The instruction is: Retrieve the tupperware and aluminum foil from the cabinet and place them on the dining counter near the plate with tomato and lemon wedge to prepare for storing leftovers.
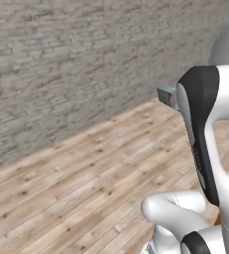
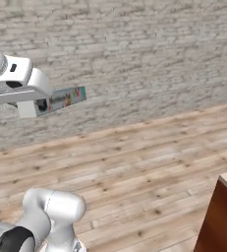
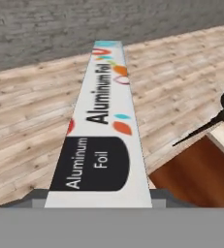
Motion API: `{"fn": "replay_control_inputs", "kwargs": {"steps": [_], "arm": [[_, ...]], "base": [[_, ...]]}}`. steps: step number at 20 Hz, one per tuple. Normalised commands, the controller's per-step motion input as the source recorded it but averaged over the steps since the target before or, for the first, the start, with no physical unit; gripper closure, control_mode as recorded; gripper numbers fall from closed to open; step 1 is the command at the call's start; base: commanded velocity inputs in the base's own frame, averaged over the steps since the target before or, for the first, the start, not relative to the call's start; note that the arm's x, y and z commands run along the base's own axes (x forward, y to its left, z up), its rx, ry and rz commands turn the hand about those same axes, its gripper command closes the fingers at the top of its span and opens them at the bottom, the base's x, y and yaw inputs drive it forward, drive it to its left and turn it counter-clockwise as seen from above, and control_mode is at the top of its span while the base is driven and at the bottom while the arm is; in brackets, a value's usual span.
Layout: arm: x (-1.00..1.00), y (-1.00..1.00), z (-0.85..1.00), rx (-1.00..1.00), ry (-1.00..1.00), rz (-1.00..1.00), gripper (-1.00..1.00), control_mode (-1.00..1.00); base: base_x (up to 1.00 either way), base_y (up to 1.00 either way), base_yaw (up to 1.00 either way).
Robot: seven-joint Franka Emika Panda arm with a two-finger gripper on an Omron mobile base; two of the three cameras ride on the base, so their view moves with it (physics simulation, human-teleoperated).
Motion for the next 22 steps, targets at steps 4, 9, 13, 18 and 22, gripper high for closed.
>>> {"fn": "replay_control_inputs", "kwargs": {"steps": [4, 9, 13, 18, 22], "arm": [[0.0, 0.0, 0.0, 0.0, 0.0, 0.0, 1.0, 1.0], [0.0, 0.0, 0.0, 0.0, 0.0, 0.0, 1.0, 1.0], [0.0, 0.0, 0.0, 0.0, 0.0, 0.0, 1.0, 1.0], [0.0, 0.0, 0.0, 0.0, 0.0, 0.0, 1.0, 1.0], [0.0, 0.0, 0.0, 0.0, 0.0, 0.0, 1.0, 1.0]], "base": [[0.93, 0.35, -0.56], [0.89, 0.34, -0.58], [0.9, 0.31, -0.57], [0.98, 0.27, -0.51], [1.0, 0.13, -0.3]]}}
